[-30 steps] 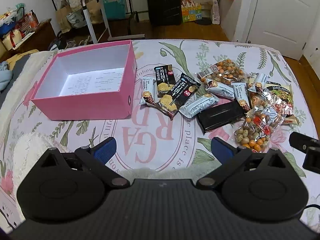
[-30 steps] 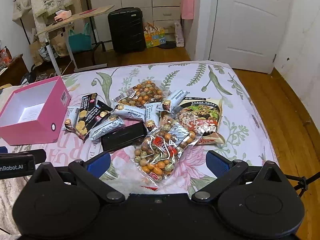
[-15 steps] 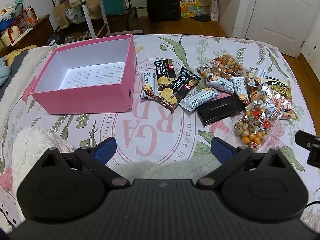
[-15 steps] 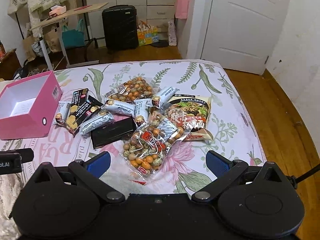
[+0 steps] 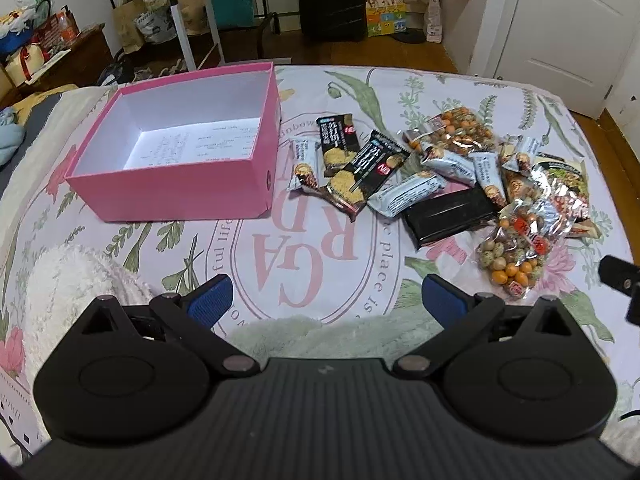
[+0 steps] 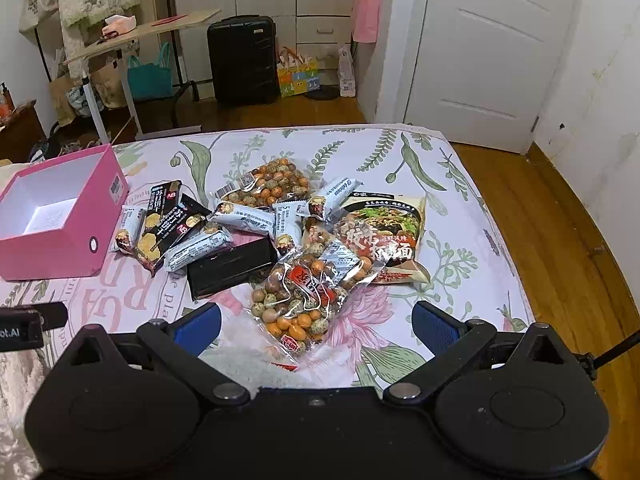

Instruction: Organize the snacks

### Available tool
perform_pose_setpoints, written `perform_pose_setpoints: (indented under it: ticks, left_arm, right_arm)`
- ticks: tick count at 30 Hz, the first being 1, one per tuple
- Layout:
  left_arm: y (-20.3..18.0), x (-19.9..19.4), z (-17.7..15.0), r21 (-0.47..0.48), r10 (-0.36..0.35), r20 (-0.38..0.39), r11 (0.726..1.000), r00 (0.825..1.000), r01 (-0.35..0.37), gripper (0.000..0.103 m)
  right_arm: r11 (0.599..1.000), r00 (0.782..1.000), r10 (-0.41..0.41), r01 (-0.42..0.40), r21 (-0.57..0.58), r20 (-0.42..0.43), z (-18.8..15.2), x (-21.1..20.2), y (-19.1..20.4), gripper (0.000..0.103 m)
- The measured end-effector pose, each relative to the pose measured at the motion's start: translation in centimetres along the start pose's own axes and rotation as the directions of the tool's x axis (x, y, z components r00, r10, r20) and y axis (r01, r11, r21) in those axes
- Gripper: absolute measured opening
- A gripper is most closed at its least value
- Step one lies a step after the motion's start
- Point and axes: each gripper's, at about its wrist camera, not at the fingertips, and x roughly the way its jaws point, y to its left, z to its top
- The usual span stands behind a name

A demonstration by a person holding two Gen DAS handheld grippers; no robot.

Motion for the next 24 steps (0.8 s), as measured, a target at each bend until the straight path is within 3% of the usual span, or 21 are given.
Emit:
perform_pose_setpoints:
  ticks: [5, 16, 24]
  left_arm:
    - [-0.1, 0.7, -0.3, 0.006, 0.0, -0.012, 1.0, 1.0, 0.0, 0.102]
    - [0.0, 0.2, -0.2, 0.019, -0.026, 0.042, 0.999, 0.999, 0.026, 0.101]
    - [-0.4, 1.2, 0.0, 0.027, -0.082, 0.034, 0.996, 0.996, 0.081, 0.1]
  right_arm:
    - [1.0, 1.0, 0.016, -0.016, -0.008, 0.015, -0.1, 0.0, 0.2, 0.103]
    - [0.998, 0.997, 0.047, -0.045, -0.034, 0.064, -0.4, -0.2, 0.4, 0.103]
    - [0.995, 0.992, 0.096, -0.094, -0.026, 0.08, -0.9, 0.4, -0.5, 0.103]
